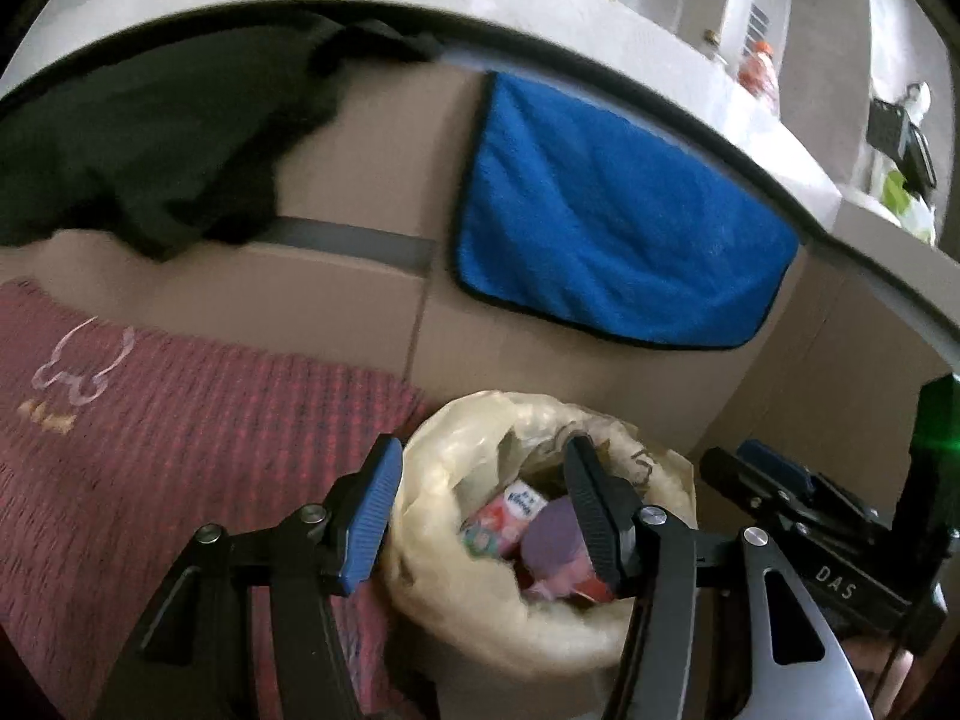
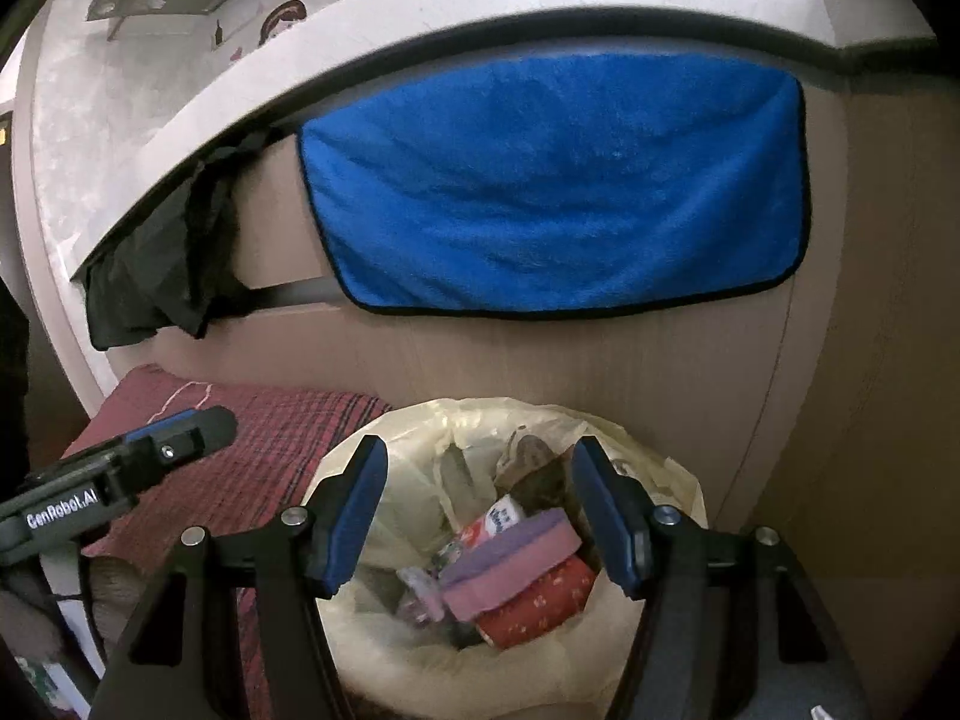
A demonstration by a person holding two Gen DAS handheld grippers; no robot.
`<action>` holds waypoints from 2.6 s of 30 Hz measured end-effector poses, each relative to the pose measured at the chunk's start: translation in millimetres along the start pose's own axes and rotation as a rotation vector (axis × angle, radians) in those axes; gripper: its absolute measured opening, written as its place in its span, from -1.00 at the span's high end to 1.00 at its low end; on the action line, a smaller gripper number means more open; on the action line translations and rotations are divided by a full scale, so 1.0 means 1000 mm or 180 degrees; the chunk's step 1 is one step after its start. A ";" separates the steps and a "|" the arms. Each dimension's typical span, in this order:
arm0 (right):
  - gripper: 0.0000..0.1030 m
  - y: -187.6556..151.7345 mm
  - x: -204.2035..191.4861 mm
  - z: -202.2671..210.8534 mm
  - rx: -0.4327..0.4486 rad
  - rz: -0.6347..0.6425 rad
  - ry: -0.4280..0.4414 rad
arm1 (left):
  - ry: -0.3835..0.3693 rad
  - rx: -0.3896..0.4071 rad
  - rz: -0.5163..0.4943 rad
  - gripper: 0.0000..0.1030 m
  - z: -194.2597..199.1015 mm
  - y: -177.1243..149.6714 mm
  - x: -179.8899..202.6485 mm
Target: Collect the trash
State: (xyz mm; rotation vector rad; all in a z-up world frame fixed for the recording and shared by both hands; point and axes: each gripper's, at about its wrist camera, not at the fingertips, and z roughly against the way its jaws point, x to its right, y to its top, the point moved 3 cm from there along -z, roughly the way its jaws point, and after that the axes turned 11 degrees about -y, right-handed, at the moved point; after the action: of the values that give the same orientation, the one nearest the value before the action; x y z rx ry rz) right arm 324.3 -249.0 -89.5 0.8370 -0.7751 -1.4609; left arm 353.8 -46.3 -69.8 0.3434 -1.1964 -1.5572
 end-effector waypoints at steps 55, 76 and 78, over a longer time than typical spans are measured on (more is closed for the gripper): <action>-0.19 -0.124 -0.074 0.276 0.0586 0.0207 -0.0091 | 0.1003 0.0484 -0.0581 -0.09 0.279 -0.128 0.089; -0.19 -0.124 -0.073 0.280 0.0651 0.0215 -0.0118 | 0.1000 0.0535 -0.0612 -0.09 0.281 -0.128 0.092; -0.19 -0.124 -0.073 0.280 0.0647 0.0214 -0.0123 | 0.1004 0.0536 -0.0611 -0.09 0.281 -0.128 0.093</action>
State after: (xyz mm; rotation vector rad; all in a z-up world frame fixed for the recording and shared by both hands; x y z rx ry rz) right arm 21.7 -172.7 -47.6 0.9288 -0.9841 -1.3572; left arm 39.8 3.0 -14.7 0.8044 -1.0706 -1.4987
